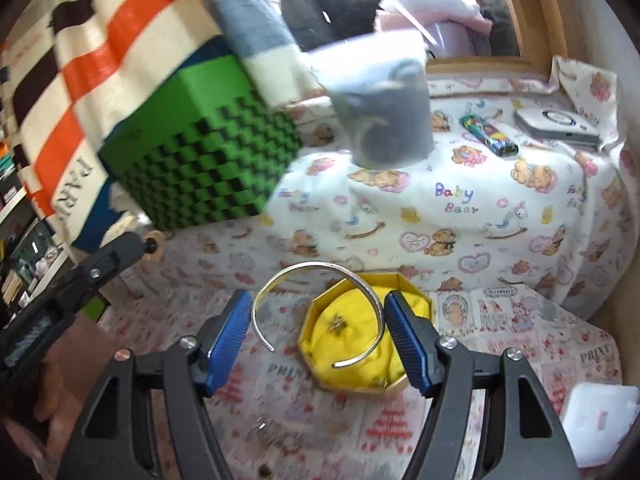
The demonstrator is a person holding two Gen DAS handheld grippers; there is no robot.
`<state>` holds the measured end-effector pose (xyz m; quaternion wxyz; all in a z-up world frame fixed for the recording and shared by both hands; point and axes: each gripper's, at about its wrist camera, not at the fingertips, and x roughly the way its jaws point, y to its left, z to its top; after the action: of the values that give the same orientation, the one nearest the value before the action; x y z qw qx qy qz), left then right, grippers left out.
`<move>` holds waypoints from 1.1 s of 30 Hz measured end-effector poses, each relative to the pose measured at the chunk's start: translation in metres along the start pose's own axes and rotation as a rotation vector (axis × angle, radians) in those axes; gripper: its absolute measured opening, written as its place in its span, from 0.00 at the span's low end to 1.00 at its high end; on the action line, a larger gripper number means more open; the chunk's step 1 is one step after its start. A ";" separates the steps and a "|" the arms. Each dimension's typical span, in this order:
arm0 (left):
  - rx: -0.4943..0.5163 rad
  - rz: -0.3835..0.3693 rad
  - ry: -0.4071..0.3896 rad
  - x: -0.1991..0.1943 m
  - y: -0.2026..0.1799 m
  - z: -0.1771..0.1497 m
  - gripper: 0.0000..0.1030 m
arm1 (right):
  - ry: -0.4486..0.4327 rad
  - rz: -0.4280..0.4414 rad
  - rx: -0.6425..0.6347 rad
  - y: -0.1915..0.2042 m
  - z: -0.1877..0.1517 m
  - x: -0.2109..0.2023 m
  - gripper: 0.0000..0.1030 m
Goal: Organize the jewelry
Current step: 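Grasp the silver bangle with the right tool and drop it into the yellow box, then lower the red heart into the yellow box and open the left tool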
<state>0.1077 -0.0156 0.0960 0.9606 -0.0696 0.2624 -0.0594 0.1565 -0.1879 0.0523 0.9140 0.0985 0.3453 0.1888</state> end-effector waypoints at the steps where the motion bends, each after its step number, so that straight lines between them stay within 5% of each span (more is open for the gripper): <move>1: -0.005 0.003 0.009 0.006 0.001 -0.002 0.01 | 0.011 -0.011 0.014 -0.006 0.000 0.009 0.65; 8: 0.013 0.057 0.088 0.034 0.015 -0.025 0.01 | 0.070 -0.066 0.031 -0.027 -0.013 0.050 0.65; 18: 0.042 0.076 0.077 0.037 0.016 -0.032 0.01 | 0.051 -0.061 0.036 -0.030 -0.015 0.053 0.68; 25: 0.050 -0.038 0.161 0.054 -0.004 -0.030 0.01 | 0.008 -0.139 0.126 -0.062 -0.017 0.009 0.72; 33: 0.030 -0.138 0.291 0.095 -0.035 -0.036 0.01 | 0.036 -0.106 0.260 -0.108 -0.029 0.005 0.73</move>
<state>0.1676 -0.0678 0.0238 0.9071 -0.0639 0.3924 -0.1385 0.1702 -0.2826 -0.0054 0.8960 0.1941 0.3879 0.0956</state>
